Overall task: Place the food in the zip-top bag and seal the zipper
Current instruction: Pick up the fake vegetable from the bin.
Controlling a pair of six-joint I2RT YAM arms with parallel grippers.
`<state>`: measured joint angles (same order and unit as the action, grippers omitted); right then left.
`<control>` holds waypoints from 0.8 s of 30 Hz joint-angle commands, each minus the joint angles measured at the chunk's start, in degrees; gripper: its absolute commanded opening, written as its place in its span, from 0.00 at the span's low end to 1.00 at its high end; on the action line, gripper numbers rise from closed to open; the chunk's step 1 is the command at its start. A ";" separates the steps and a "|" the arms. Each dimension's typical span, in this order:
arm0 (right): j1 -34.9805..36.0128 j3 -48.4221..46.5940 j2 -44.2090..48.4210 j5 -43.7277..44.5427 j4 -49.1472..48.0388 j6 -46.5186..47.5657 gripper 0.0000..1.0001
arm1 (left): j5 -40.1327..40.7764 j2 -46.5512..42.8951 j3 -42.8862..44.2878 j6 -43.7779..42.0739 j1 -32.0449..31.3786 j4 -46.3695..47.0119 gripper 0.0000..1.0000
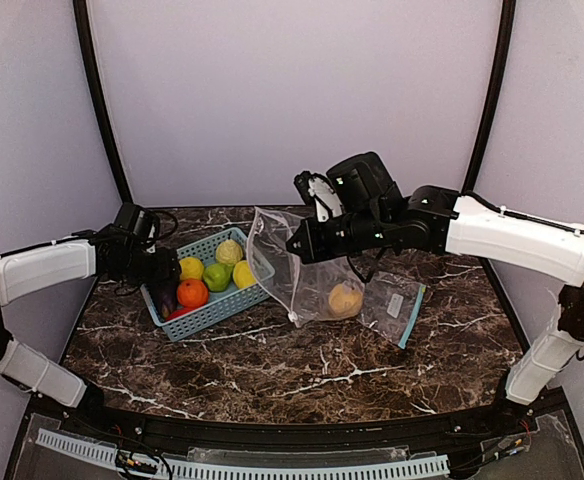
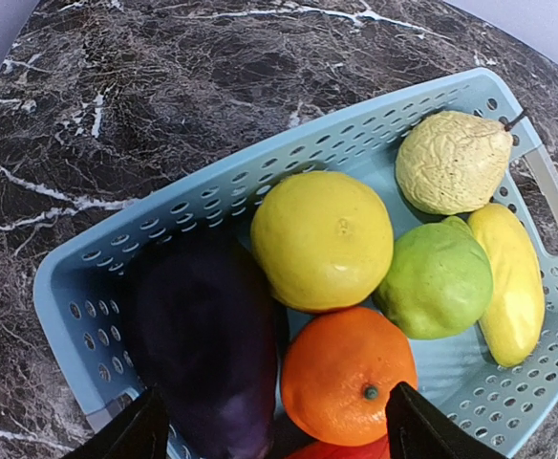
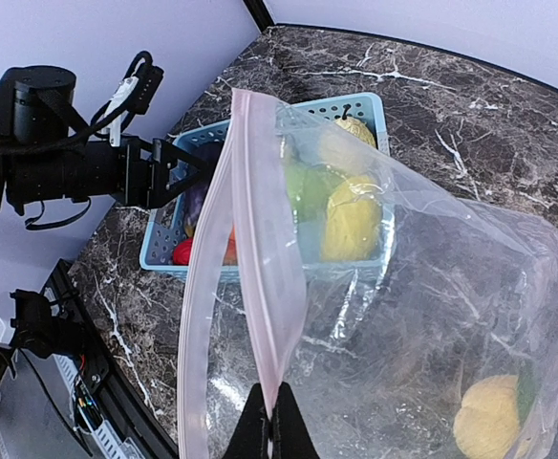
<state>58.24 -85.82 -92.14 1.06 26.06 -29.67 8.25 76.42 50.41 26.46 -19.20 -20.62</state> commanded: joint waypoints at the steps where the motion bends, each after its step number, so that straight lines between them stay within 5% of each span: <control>1: -0.11 -0.05 -0.66 -0.81 -1.64 0.35 0.00 | 1.94 2.54 0.22 0.23 0.69 2.20 0.78; 24: -0.08 0.72 -0.49 -2.12 -1.78 0.23 0.00 | 6.97 14.40 2.43 -0.73 1.46 3.76 0.80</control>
<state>58.24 -85.80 -92.42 -0.30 25.74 -29.47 14.70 88.64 52.51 26.00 -18.22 -15.18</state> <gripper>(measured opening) 0.006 0.796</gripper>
